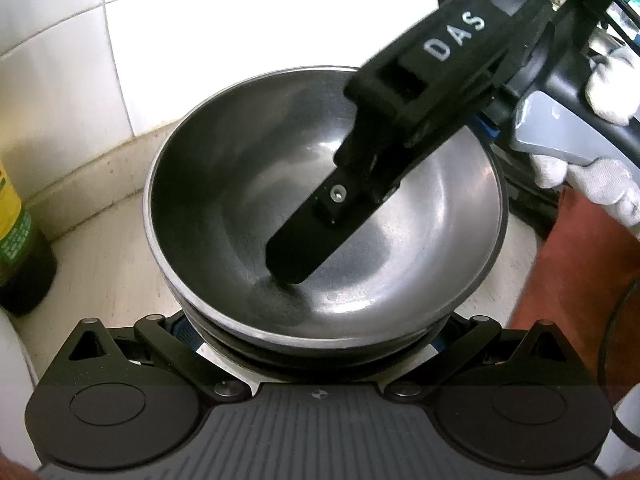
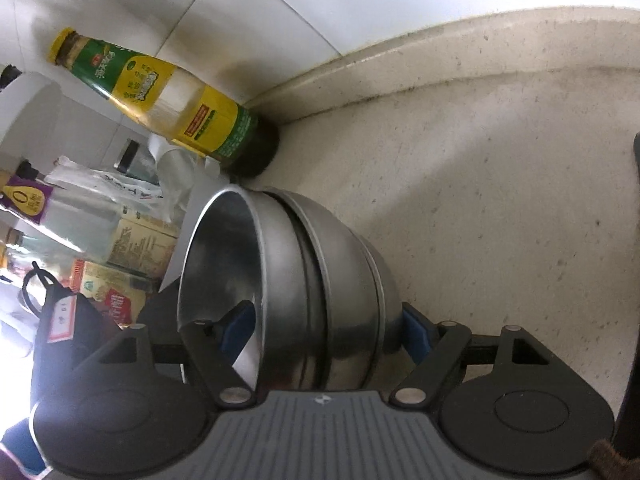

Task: Organize plates and bowls

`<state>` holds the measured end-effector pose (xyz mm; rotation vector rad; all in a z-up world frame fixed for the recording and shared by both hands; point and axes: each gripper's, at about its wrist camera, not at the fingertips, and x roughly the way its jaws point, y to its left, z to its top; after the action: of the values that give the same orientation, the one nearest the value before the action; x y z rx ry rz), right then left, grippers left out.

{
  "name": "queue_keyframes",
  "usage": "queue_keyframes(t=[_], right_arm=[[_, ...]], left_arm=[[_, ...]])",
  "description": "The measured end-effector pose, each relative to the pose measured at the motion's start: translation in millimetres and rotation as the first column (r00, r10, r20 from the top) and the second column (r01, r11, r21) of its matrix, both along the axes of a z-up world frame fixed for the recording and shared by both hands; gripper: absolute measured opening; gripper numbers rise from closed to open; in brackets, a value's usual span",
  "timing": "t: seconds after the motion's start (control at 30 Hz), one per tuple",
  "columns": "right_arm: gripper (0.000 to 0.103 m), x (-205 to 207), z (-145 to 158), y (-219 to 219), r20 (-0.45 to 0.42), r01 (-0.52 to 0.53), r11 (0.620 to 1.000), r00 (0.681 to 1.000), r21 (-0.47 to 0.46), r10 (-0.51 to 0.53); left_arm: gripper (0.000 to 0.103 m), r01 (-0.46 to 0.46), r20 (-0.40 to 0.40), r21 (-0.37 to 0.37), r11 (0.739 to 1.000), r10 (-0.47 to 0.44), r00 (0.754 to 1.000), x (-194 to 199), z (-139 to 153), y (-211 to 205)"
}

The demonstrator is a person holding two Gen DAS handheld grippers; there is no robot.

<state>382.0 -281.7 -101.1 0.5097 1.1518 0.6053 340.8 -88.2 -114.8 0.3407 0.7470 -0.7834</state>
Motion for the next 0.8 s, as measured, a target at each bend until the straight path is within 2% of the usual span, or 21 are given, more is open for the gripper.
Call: queue_keyframes(t=[0.2, 0.37, 0.57, 0.8], right_arm=[[0.061, -2, 1, -10, -0.026, 0.057, 0.998, 0.998, 0.004, -0.056], [0.061, -4, 1, -12, -0.043, 0.077, 0.997, 0.996, 0.007, -0.076], [0.061, -3, 8, -10, -0.036, 0.086, 0.996, 0.996, 0.004, -0.086], [0.061, -1, 21, -12, -0.018, 0.104, 0.995, 0.994, 0.009, -0.104]], left_arm=[[0.103, -0.007, 0.009, -0.009, 1.0, 0.007, 1.0, 7, 0, -6], [0.103, -0.01, -0.004, -0.002, 1.0, 0.01, 1.0, 7, -4, -4], [0.103, -0.029, -0.001, -0.01, 1.0, 0.029, 1.0, 16, 13, -16], [0.103, -0.042, 0.027, -0.014, 0.999, 0.043, 0.999, 6, 23, -14]])
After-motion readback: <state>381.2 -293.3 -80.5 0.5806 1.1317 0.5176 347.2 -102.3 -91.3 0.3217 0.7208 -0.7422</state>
